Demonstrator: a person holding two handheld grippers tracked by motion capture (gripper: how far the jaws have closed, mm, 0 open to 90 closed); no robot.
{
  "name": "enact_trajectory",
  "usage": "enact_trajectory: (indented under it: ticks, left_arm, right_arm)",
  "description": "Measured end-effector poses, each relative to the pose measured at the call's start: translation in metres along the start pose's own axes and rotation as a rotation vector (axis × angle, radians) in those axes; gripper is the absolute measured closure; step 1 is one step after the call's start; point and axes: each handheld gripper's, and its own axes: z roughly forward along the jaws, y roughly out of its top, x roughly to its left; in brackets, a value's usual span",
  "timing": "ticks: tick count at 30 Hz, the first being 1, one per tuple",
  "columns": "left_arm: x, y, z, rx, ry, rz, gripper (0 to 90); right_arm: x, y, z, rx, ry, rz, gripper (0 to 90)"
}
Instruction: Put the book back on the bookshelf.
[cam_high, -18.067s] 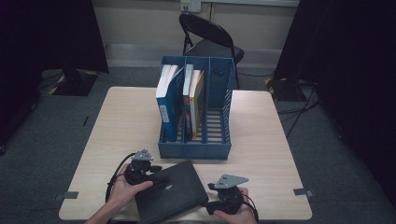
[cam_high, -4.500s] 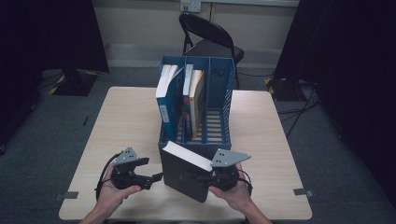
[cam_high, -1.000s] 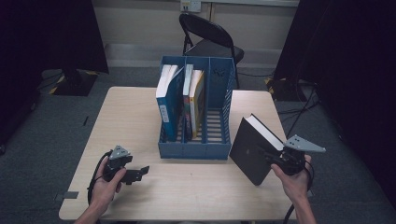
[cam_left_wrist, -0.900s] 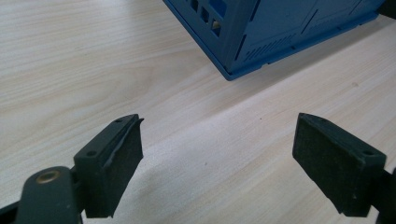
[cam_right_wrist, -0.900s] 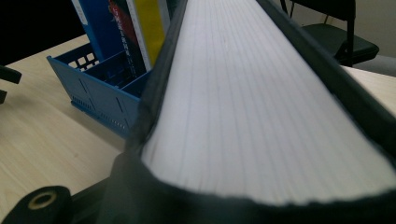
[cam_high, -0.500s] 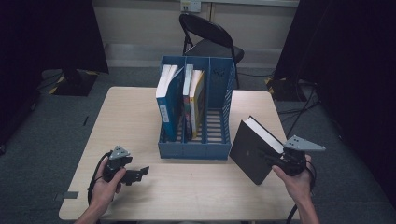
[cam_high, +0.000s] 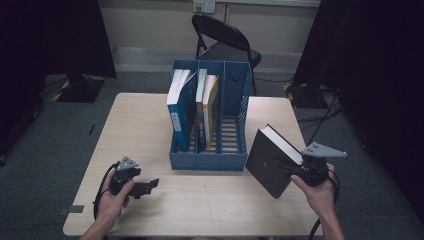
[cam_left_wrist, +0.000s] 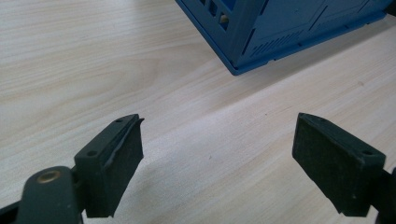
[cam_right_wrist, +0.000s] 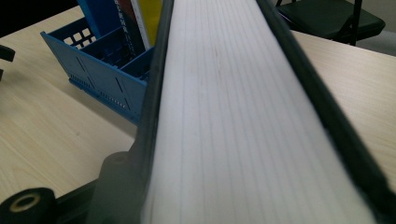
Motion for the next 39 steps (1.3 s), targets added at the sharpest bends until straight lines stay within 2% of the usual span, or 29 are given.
enact_trajectory:
  ticks: [2, 10, 22, 25, 32, 36, 39]
  left_arm:
    - [0.000, 0.000, 0.000, 0.000, -0.001, -0.001, 16.0]
    - [0.000, 0.000, 0.000, 0.005, 0.001, -0.002, 16.0]
    - [-0.001, 0.000, 0.001, 0.012, 0.003, -0.006, 16.2]
    - [0.000, 0.000, 0.001, 0.013, 0.004, -0.009, 16.2]
    - [0.000, 0.000, 0.001, 0.016, 0.002, -0.008, 16.2]
    - [0.000, 0.000, 0.001, 0.019, 0.000, -0.006, 16.2]
    - [0.000, 0.000, 0.001, 0.019, 0.004, -0.010, 16.3]
  right_arm:
    - [0.002, 0.004, -0.003, 0.003, -0.001, -0.012, 46.9]
    - [0.003, 0.014, -0.005, 0.058, -0.006, -0.008, 47.8]
    - [0.008, 0.040, -0.003, 0.194, -0.013, -0.042, 50.6]
    - [0.009, 0.050, 0.001, 0.247, -0.005, -0.051, 50.7]
    - [0.004, 0.063, 0.011, 0.329, 0.007, -0.043, 50.4]
    - [0.007, 0.071, 0.021, 0.399, 0.002, -0.063, 50.2]
    - [0.008, 0.078, 0.029, 0.478, 0.015, -0.058, 50.3]
